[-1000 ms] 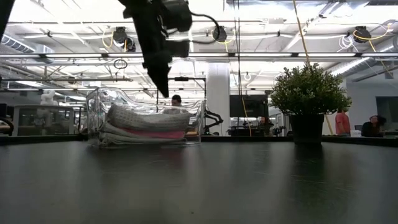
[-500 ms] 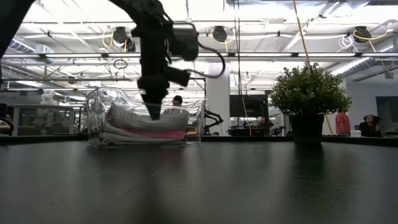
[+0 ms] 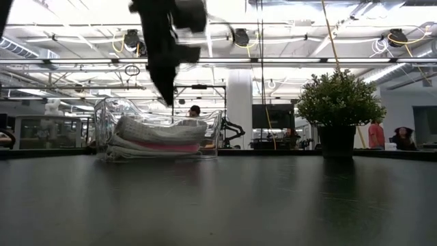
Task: Fold microfiber towels
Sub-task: Return to Home Position
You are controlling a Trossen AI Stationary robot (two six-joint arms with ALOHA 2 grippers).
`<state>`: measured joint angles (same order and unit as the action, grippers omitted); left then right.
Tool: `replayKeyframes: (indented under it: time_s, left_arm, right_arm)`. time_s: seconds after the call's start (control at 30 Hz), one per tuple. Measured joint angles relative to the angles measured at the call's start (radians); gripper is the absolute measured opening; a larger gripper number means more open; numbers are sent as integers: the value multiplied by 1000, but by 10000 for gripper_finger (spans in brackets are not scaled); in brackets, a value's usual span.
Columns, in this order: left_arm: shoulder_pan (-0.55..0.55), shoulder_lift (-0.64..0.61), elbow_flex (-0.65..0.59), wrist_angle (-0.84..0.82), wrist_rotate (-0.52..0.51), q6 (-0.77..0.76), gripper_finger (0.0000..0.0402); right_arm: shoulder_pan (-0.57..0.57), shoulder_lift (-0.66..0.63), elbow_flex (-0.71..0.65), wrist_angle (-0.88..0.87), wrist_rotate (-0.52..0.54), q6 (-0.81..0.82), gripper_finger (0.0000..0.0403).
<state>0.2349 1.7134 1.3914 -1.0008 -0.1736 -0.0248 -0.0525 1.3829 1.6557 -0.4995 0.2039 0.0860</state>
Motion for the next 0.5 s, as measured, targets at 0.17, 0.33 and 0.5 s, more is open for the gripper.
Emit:
replayKeyframes:
  time_s: [0.17,0.33,0.5]
  left_arm:
    - [-60,-157,0,-83,-92,-139,2]
    - [-167,-298,0,-300,-207,-347,2]
    - [-347,-471,-6,-398,-317,-576,1]
  right_arm:
    - [0,2,-63,9,0,6,0]
    - [3,1,-104,18,-7,3,0]
    - [31,-10,-109,-2,-102,-76,0]
